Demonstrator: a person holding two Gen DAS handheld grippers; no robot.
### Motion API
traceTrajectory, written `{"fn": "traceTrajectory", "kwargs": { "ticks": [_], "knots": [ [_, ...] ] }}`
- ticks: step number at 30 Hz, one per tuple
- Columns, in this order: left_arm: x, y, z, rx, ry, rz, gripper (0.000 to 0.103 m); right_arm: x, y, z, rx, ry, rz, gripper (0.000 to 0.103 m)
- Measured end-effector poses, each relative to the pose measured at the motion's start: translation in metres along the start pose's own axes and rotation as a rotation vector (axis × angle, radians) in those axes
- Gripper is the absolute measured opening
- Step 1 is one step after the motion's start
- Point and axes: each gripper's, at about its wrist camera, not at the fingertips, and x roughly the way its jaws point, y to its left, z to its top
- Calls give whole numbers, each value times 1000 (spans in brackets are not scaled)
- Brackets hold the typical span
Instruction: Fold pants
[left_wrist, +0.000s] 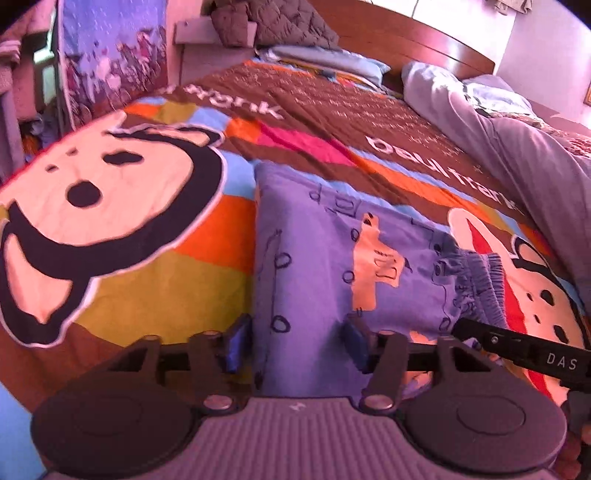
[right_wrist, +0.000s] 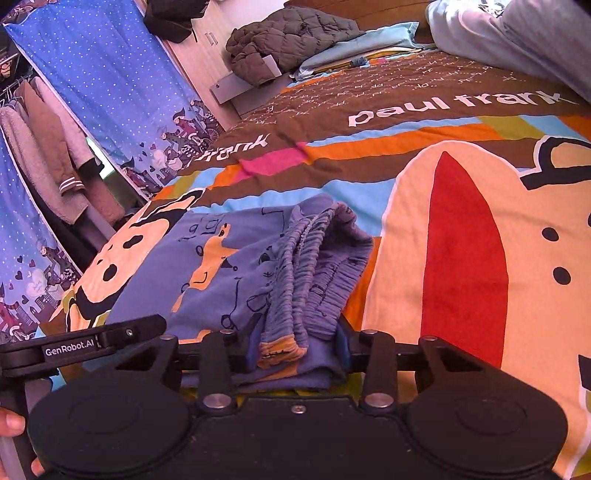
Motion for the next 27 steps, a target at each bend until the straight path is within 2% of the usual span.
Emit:
{"fn": "traceTrajectory", "kwargs": {
  "ticks": [1, 2, 5, 8, 18, 20, 22, 24, 27],
  "knots": [
    [1, -1, 0, 9, 4, -11, 74, 0, -1, 0, 6, 2, 4, 43],
    [2, -3, 0, 26, 7, -9, 75, 1, -3, 1, 18, 5, 9, 44],
    [2, -14, -2, 77, 7, 33, 75, 1, -8, 1, 44, 7, 27, 44],
    [0, -13, -2, 69, 0, 31, 73, 1, -7, 1, 38, 7, 22, 44],
    [-6, 7, -2, -40, -33, -20, 43, -1, 5, -1, -26, -10, -28, 37],
    [-7, 8, -2, -48, -38, -18, 36, -2, 10, -1, -41, -12, -45, 32],
    [-9, 6, 1, -82, -19, -4, 27, -4, 17, -2, -58, -17, -65, 30],
    [-12, 5, 7, -139, 20, 9, 25, -8, 21, -2, -39, -27, -73, 27],
    [-14, -3, 17, -123, 58, 42, 24, -16, 23, -3, 12, -44, -70, 25]
  ]
}}
